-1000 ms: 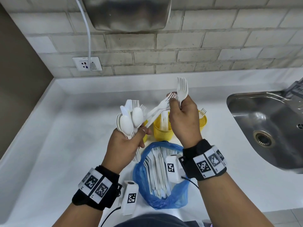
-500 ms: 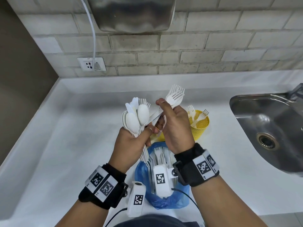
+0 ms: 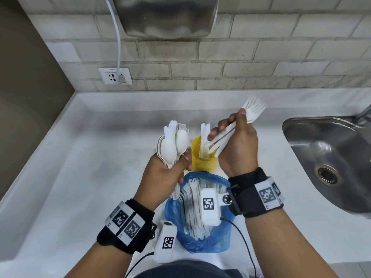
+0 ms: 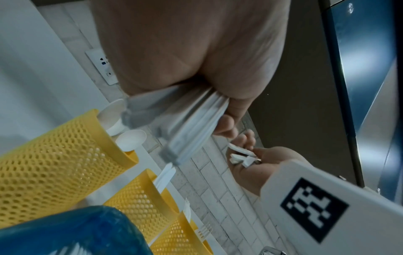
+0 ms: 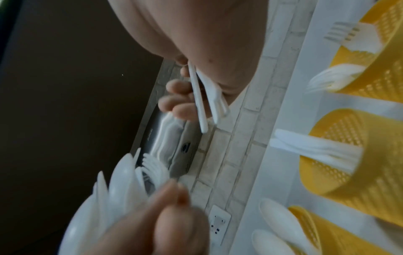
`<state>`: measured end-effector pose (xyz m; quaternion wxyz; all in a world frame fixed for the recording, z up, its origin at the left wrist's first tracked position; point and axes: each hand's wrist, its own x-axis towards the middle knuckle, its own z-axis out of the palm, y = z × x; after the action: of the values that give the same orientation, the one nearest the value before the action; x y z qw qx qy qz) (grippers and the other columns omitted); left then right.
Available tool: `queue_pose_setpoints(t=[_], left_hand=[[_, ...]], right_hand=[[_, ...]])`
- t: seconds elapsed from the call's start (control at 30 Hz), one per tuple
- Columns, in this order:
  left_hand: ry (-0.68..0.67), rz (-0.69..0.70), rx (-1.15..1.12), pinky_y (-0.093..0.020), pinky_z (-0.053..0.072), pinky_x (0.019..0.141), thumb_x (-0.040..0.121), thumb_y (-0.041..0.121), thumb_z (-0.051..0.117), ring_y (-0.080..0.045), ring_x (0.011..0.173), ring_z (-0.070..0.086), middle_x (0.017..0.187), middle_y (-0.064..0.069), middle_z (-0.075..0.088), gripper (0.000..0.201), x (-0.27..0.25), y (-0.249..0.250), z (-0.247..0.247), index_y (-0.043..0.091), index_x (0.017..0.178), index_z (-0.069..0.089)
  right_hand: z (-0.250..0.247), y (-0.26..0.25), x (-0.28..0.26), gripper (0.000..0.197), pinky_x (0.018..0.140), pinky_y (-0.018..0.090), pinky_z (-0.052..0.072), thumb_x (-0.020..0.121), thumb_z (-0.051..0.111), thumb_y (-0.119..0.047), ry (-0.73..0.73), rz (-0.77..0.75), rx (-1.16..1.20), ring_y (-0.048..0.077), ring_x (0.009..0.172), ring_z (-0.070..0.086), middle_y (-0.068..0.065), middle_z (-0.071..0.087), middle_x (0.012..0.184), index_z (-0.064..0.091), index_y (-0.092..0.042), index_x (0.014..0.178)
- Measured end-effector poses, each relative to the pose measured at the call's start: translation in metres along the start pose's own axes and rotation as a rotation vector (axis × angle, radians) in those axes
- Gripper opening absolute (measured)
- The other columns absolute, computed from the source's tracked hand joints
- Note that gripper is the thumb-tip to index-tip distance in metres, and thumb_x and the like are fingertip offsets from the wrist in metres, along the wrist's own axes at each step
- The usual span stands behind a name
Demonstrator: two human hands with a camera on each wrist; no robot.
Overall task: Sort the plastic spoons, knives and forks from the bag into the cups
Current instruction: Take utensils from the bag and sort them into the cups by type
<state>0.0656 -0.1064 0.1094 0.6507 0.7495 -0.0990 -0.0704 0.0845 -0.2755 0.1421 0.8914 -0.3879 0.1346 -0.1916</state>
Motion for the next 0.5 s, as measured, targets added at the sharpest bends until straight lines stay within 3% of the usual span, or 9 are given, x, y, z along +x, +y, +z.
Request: queue_pose_setpoints(t=[0.07,0.17,0.23,0.3,0.4,0.5], left_hand=[[-0.012,0.013,0.012,-0.03,0.051,0.06,0.101,0.017,0.064,-0.02,0.052,0.051,0.069,-0.004,0.065,0.015,0.0,-0.001,-0.001,0.007,0.09,0.065],[-0.006,0.034,0.048,-0.025,0.051,0.064,0.098,0.023,0.069,-0.011,0.057,0.058,0.071,0.004,0.065,0.013,-0.001,-0.003,-0.001,0.011,0.094,0.065],[0.015,0.047,0.062,-0.015,0.048,0.065,0.094,0.025,0.073,-0.001,0.064,0.061,0.08,0.007,0.067,0.009,-0.001,-0.003,0.0,0.026,0.093,0.064],[0.025,0.075,0.087,-0.009,0.045,0.066,0.092,0.025,0.075,0.002,0.069,0.063,0.086,0.005,0.067,0.015,-0.002,-0.002,0.001,0.034,0.09,0.064],[0.013,0.122,0.088,-0.008,0.047,0.071,0.091,0.02,0.076,0.003,0.077,0.065,0.086,0.011,0.069,0.021,-0.002,0.004,0.002,0.038,0.094,0.066],[0.007,0.145,0.081,-0.008,0.048,0.073,0.09,0.017,0.077,0.003,0.081,0.066,0.087,0.012,0.07,0.027,-0.003,0.006,0.002,0.04,0.099,0.065]], right_hand=[[-0.003,-0.006,0.003,0.039,0.046,0.026,0.029,0.111,0.041,-0.037,0.012,-0.016,-0.053,0.015,0.044,0.029,-0.001,0.032,0.055,0.048,-0.016,0.078],[-0.009,-0.011,0.001,0.031,0.044,0.022,0.019,0.107,0.053,-0.031,-0.122,-0.082,-0.261,0.013,0.044,0.018,-0.005,0.024,0.053,0.053,-0.017,0.079],[-0.013,-0.013,-0.004,0.017,0.045,0.022,0.019,0.097,0.061,-0.023,-0.28,-0.121,-0.444,0.014,0.043,0.018,-0.005,0.027,0.052,0.061,-0.018,0.081],[-0.014,-0.013,-0.009,0.006,0.046,0.023,0.024,0.092,0.064,-0.018,-0.416,-0.144,-0.591,0.014,0.043,0.024,-0.002,0.033,0.054,0.069,-0.018,0.088],[-0.016,-0.012,-0.014,0.012,0.045,0.022,0.03,0.092,0.064,-0.011,-0.512,-0.162,-0.667,0.013,0.042,0.032,0.004,0.037,0.056,0.074,-0.015,0.099],[-0.016,-0.015,-0.015,0.014,0.046,0.02,0.032,0.095,0.063,-0.005,-0.543,-0.155,-0.662,0.012,0.042,0.033,0.014,0.036,0.056,0.075,-0.013,0.098]])
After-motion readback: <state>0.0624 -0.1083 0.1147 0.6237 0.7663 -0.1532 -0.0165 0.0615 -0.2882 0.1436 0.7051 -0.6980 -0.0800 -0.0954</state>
